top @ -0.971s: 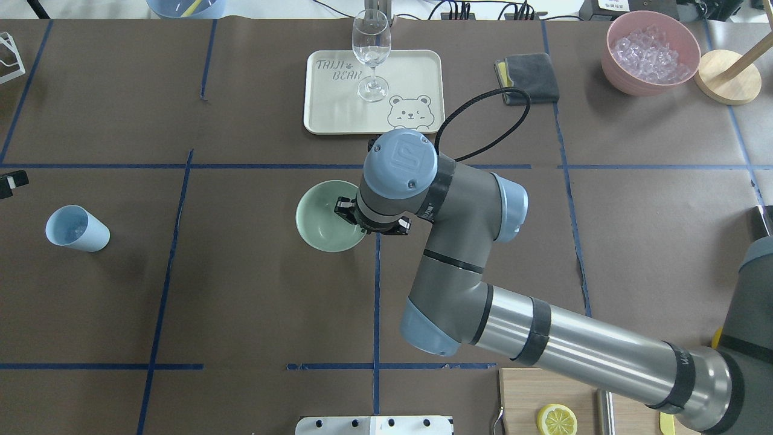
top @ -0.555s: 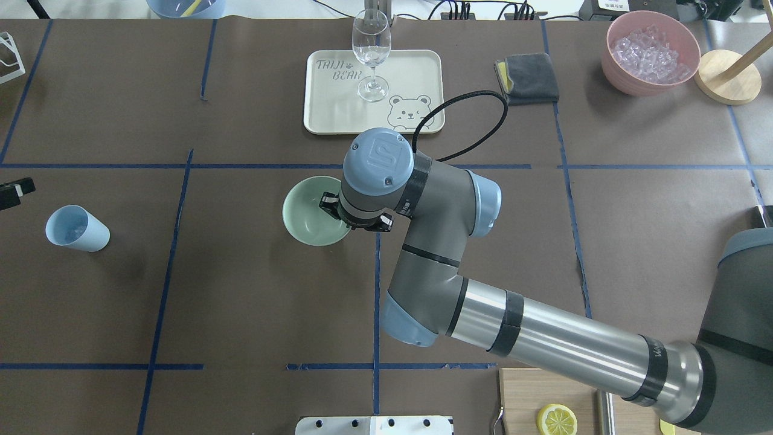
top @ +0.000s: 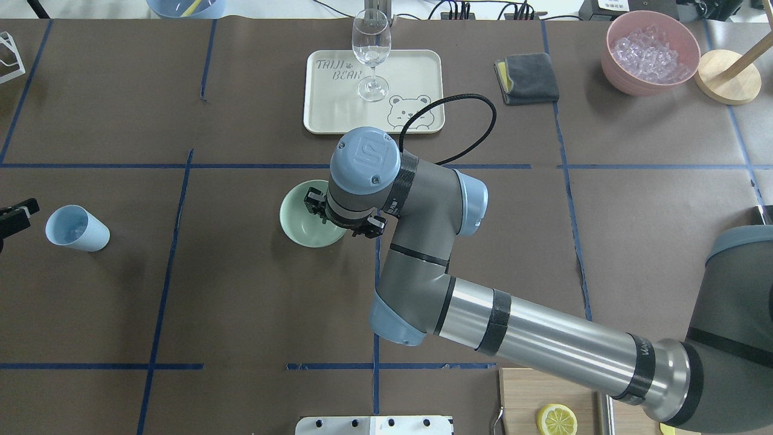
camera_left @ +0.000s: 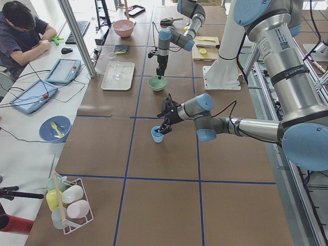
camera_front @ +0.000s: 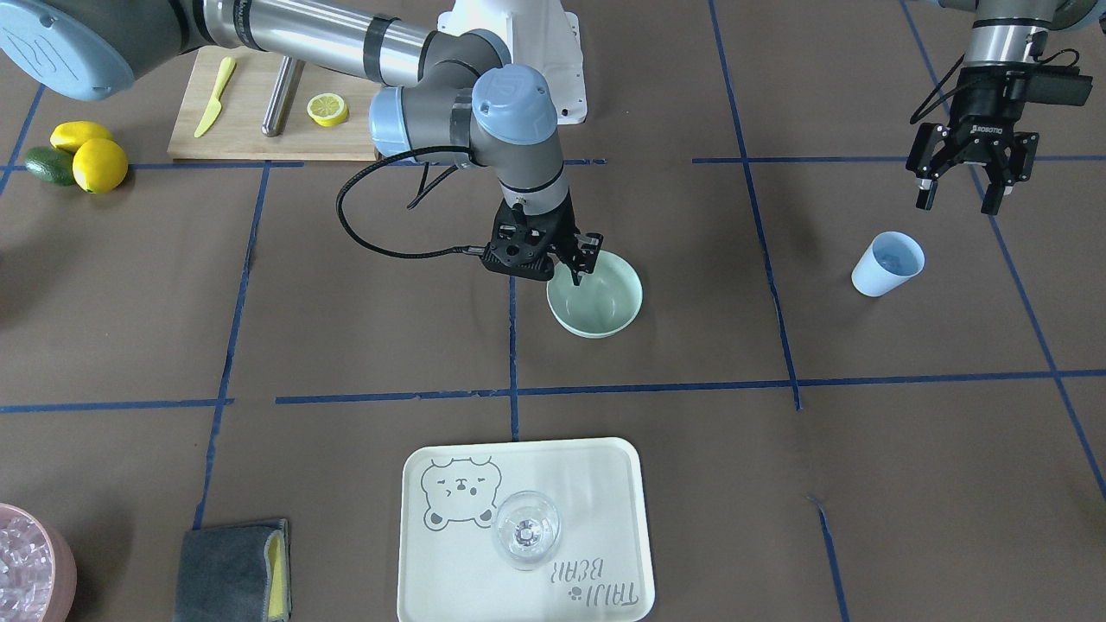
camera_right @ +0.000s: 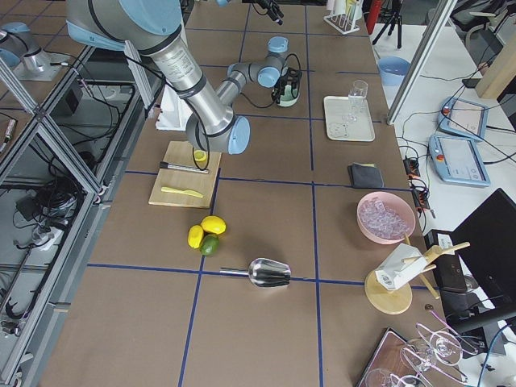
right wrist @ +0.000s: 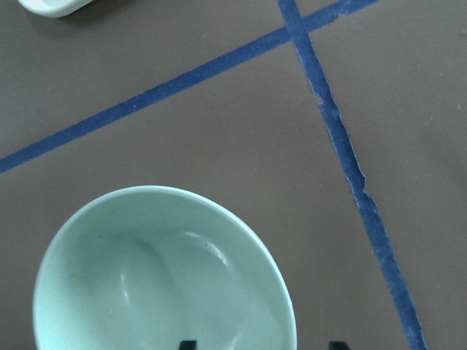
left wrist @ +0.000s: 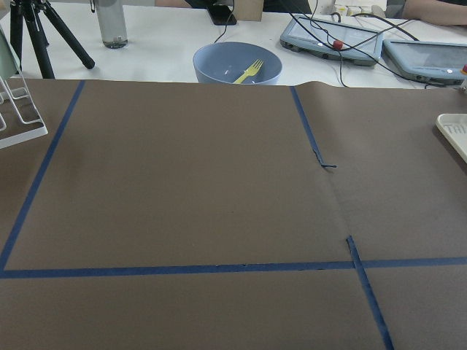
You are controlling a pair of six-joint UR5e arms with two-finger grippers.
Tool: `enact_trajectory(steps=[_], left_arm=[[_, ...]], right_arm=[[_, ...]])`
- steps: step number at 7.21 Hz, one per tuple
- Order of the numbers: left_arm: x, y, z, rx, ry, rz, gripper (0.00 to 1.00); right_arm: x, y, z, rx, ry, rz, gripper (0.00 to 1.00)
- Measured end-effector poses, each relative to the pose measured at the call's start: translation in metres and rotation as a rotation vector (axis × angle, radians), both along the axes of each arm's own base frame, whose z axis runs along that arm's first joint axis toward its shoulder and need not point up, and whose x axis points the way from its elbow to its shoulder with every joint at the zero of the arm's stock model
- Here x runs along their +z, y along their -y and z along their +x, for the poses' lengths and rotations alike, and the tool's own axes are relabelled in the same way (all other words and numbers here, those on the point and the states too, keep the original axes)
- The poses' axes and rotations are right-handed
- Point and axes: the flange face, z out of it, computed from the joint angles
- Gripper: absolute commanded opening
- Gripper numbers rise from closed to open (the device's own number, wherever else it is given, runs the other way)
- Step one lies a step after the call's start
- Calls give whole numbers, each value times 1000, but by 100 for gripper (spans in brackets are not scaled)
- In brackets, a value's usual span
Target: Pour ice into bowl
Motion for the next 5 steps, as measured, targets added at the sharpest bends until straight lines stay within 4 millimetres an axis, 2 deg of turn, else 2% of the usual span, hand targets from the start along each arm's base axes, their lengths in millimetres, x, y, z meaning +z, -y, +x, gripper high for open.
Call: enact_trajectory(steps=[1,2,4,5], left_arm=[[4,-10,11,-14,-10,-15,100],[8,-23,32,-31,-26,-41,99],[20,-52,76,-81,0,-74,100],[27,-63,95,-108,25,-68,99]], right_arm=[[-8,3,12,-1,2,-7,100],[-19,8,33,4,-22,-9,100],[-36,17,89,-28,-117,41,100],[-37,22,119,-54,-157,80,100]])
